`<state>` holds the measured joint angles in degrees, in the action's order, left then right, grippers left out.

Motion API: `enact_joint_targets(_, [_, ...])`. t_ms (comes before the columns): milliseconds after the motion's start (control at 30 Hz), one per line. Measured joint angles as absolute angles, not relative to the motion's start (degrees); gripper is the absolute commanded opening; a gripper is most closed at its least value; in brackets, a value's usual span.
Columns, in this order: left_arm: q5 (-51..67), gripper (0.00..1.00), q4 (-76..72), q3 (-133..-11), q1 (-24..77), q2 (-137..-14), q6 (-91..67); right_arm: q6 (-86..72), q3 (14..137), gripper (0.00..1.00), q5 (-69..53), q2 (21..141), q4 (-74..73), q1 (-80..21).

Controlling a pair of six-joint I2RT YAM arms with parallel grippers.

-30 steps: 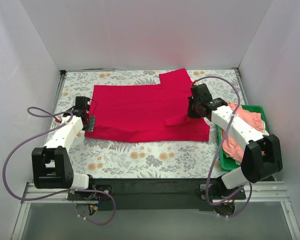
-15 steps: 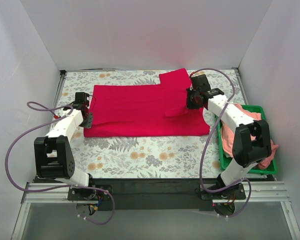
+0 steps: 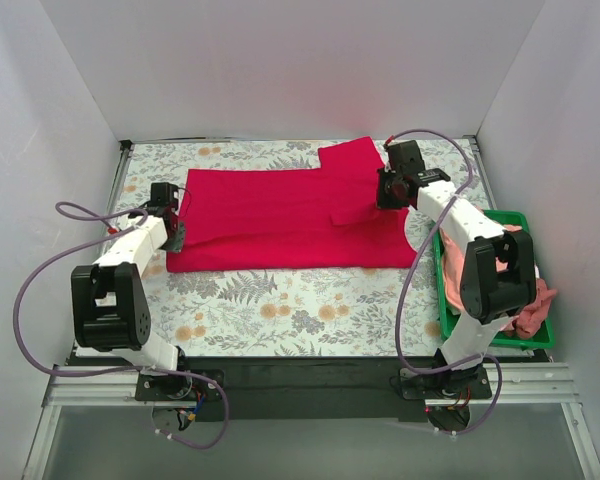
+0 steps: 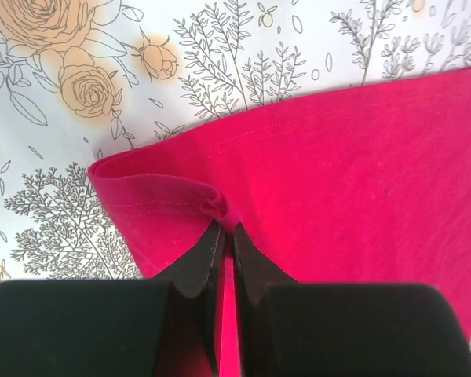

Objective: Fold and stack the t-shirts
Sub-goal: Fold the tshirt

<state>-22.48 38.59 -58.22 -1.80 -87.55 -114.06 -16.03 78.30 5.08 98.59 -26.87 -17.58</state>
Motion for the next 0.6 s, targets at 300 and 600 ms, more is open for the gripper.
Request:
enact_joint_targets(300, [-22.63, 0.54, 37.28, -59.92, -1.93, -93.65, -113.56, -14.09, 84.84, 0.33, 2.28, 107.59, -26.98, -15.97])
enact_joint_targets(600, [-23.46, 0.88, 39.42, -69.1, -2.55, -95.59, -111.77, -8.49, 91.81, 0.98, -1.52, 110.3, -28.4, -14.96])
